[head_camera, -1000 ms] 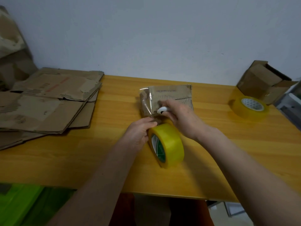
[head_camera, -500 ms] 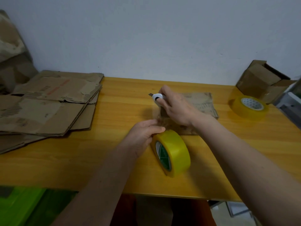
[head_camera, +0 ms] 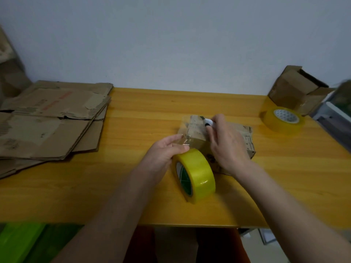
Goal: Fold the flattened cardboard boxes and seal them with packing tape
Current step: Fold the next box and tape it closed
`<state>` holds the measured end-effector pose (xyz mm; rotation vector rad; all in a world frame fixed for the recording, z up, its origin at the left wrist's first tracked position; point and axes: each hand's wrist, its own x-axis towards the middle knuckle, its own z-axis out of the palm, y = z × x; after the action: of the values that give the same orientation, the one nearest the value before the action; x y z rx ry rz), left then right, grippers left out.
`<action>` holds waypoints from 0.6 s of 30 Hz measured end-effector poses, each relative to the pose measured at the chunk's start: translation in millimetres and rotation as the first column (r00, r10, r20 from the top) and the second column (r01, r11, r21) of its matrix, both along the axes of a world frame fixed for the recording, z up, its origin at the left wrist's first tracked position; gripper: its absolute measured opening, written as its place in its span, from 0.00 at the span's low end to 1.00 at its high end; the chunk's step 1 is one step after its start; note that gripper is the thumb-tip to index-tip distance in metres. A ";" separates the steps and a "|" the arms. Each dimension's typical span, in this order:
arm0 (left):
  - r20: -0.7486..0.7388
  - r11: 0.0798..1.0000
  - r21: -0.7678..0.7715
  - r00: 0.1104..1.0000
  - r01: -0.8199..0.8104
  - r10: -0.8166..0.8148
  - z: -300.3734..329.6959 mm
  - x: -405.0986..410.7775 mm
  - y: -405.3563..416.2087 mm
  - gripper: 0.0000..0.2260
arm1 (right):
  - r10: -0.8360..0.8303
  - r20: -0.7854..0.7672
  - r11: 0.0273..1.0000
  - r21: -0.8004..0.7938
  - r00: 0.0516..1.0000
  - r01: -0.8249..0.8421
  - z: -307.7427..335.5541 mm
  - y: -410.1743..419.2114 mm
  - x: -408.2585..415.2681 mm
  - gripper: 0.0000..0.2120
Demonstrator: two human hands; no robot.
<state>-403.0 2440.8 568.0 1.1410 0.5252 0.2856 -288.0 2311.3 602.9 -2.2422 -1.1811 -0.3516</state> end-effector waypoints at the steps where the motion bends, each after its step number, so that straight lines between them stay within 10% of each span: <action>1: 0.003 1.000 0.003 1.000 0.004 -0.004 -1.3 2.5 -0.9 0.21 | -0.039 0.053 0.999 -0.011 0.998 0.040 -6.0 -1.0 3.7 0.09; 8: -0.017 0.995 -0.053 0.996 0.087 -0.088 -4.6 15.6 -1.0 0.31 | -0.085 0.106 0.996 -0.010 0.991 0.086 -14.1 24.9 32.2 0.12; 18: -0.076 0.995 -0.091 0.997 -0.040 0.033 -6.7 24.2 0.4 0.19 | 0.077 -0.011 0.994 0.084 0.997 -0.076 1.1 14.3 30.2 0.10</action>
<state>-378.8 2441.2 561.3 1.0559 0.6200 0.2485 -257.8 2325.5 604.0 -2.1180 -1.2184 -0.3472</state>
